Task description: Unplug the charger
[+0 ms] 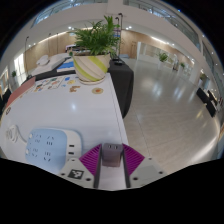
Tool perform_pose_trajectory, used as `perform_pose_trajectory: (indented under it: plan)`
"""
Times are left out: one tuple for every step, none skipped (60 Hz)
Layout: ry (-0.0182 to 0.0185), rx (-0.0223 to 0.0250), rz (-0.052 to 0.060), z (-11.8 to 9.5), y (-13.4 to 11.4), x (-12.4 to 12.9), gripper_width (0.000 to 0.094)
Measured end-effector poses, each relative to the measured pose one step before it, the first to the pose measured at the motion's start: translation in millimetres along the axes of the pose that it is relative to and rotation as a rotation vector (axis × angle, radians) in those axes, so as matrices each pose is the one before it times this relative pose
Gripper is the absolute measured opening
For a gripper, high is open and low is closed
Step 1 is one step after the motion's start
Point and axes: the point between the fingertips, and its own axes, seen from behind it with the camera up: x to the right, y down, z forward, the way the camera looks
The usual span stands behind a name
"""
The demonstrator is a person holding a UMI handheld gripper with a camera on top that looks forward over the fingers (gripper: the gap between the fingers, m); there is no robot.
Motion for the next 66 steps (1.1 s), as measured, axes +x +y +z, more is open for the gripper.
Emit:
perform_pose_trajectory:
  plan:
    - [0.00055, 0.00478, 0.0004, 0.13, -1.52, -0.28, 0.0424]
    - [0.00182, 0.00535, 0.0004, -0.55, -1.66, -0.17, 0.0480]
    - [0.00024, 0.00482, -0.0007, -1.49, -1.75, -0.44, 0.0537]
    - [-0.00101, 0.00581, -0.0015, -1.98, -2.05, -0.69, 0.0593]
    - [-0.00185, 0.00412, -0.0015, -2.23, -2.02, -1.16, 0.0649]
    - [-0.00128, 0.00180, -0.0023, -3.48, -4.80, -0.31, 0.0705]
    - [-0.00238, 0.00345, -0.0013, -3.64, -1.38, -1.34, 0.0761]
    - [-0.00223, 0.00460, -0.0006, -4.89, -1.81, -0.95, 0.0850]
    - [-0.00316, 0.00674, 0.0002, -5.36, -2.61, -1.10, 0.0882]
    - [-0.00730, 0.00670, 0.0001, -8.25, -2.54, -0.41, 0.0864]
    - [0.00328, 0.00890, 0.0031, -7.26, -3.47, 0.94, 0.0867]
    - [0.00096, 0.00723, 0.0027, -7.67, -3.15, -0.15, 0.0853]
    - [-0.00018, 0.00610, 0.0026, -8.84, -2.96, -0.79, 0.0850]
    - [0.00024, 0.00559, 0.0027, -9.95, -3.11, -0.36, 0.0849]
    - [0.00097, 0.00578, 0.0036, -10.70, -2.80, -0.41, 0.0853]
    - [0.00133, 0.00545, 0.0049, -9.46, -3.01, -2.21, 0.0854]
    - [0.00289, 0.00436, 0.0051, -11.48, -2.68, -0.33, 0.0855]
    - [0.00417, 0.00331, 0.0058, -9.82, -0.98, -1.19, 0.0854]
    - [0.00307, -0.00045, 0.0055, -16.74, -1.64, 2.13, 0.0853]
    - [0.00305, -0.00120, 0.0057, -12.51, -0.58, -0.19, 0.0850]
    - [0.00230, -0.00179, 0.0053, -12.75, 0.02, -0.34, 0.0852]
    - [0.00073, -0.00024, 0.0045, -13.12, 0.23, -0.48, 0.0852]
    - [-0.00075, 0.00145, 0.0026, -13.12, 0.30, -0.60, 0.0852]
    - [-0.00203, 0.00296, 0.0004, -13.81, 0.36, -0.79, 0.0852]
    - [-0.00165, 0.00419, -0.0012, -11.33, 0.58, -2.45, 0.0851]
    - [-0.00086, 0.00423, -0.0020, -12.81, 1.15, -0.34, 0.0852]
    - [0.00080, 0.00376, -0.0015, -12.74, 1.25, 0.18, 0.0852]
    - [0.00274, 0.00348, -0.0018, -13.11, 2.13, 0.91, 0.0852]
    - [0.00248, 0.00458, -0.0009, -12.04, 2.07, 0.49, 0.0851]
    - [0.00233, 0.00522, -0.0017, -10.90, 1.97, 0.39, 0.0852]
    - [0.00240, 0.00489, -0.0032, -10.47, 1.96, 0.70, 0.0851]
    - [0.00229, 0.00419, -0.0033, -9.59, 2.39, 0.74, 0.0851]
    - [0.00245, 0.00203, -0.0025, -9.50, 2.85, 0.71, 0.0853]
    - [0.00192, 0.00095, -0.0014, -9.11, 3.55, 0.58, 0.0851]
    - [0.00159, -0.00012, -0.0008, -7.72, 3.52, -0.95, 0.0851]
    - [-0.00016, -0.00120, -0.0001, -7.69, 4.04, 0.19, 0.0851]
    - [-0.00138, -0.00178, -0.0002, -7.09, 3.69, -0.26, 0.0849]
    - [-0.00225, -0.00173, 0.0004, -6.03, 4.21, 1.15, 0.0850]
    - [-0.00187, -0.00059, 0.0019, -5.59, 3.40, 0.09, 0.0849]
    - [-0.00237, 0.00063, 0.0022, -5.64, 3.25, -0.07, 0.0852]
    - [-0.00311, 0.00180, 0.0012, -5.18, 3.22, -0.24, 0.0852]
    - [-0.00331, 0.00177, 0.0016, -4.81, 3.03, -0.04, 0.0851]
    - [-0.00273, 0.00075, 0.0024, -4.52, 3.15, 0.06, 0.0850]
    - [-0.00122, -0.00002, 0.0027, -3.79, 3.15, 0.01, 0.0850]
    - [-0.00032, 0.00020, 0.0025, -3.38, 2.96, 0.10, 0.0852]
    - [0.00062, 0.00007, 0.0018, -1.81, 2.77, -1.73, 0.0850]
    - [-0.00137, 0.00000, 0.0008, -3.18, 2.82, 0.34, 0.0850]
    - [-0.00295, 0.00022, 0.0015, -2.85, 2.46, 0.53, 0.0852]
    - [-0.00392, 0.00008, 0.0021, -1.59, 1.54, -0.16, 0.0850]
    - [-0.00443, 0.00195, 0.0019, -2.47, 1.83, -0.17, 0.0852]
    - [-0.00342, 0.00096, 0.0013, -2.25, 1.57, 0.18, 0.0852]
    - [-0.00262, 0.00051, -0.0006, -2.05, 1.47, 0.35, 0.0850]
    - [-0.00161, 0.00066, -0.0022, -2.02, 1.70, 0.42, 0.0852]
    - [-0.00194, 0.00149, -0.0031, -1.79, 1.58, 0.03, 0.0852]
    - [-0.00201, 0.00311, -0.0031, -1.52, 0.98, 0.25, 0.0852]
    - [-0.00068, 0.00432, -0.0026, 0.72, 0.39, -2.83, 0.0853]
    - [-0.00033, 0.00093, -0.0003, -0.64, 0.50, 0.21, 0.0852]
    - [-0.00055, -0.00331, 0.0016, -0.86, 1.07, 0.80, 0.0852]
    - [0.00026, -0.00284, 0.0009, -0.75, 1.55, 0.74, 0.0854]
    - [0.00120, -0.00024, -0.0010, -0.97, 0.91, 0.86, 0.0854]
    - [0.00060, 0.00221, -0.0015, -1.28, 0.48, 0.84, 0.0851]
    - [0.00121, 0.00387, -0.0028, -1.20, 0.01, 0.89, 0.0852]
    - [0.00107, 0.00394, -0.0029, -1.44, -0.23, 0.92, 0.0855]
    - [0.00012, 0.00467, -0.0027, -0.78, -0.56, 0.47, 0.0856]
    - [-0.00048, 0.00562, -0.0026, 0.05, -0.95, 0.35, 0.0854]
    - [0.00013, 0.00560, -0.0030, -0.75, -1.75, -0.92, 0.0853]
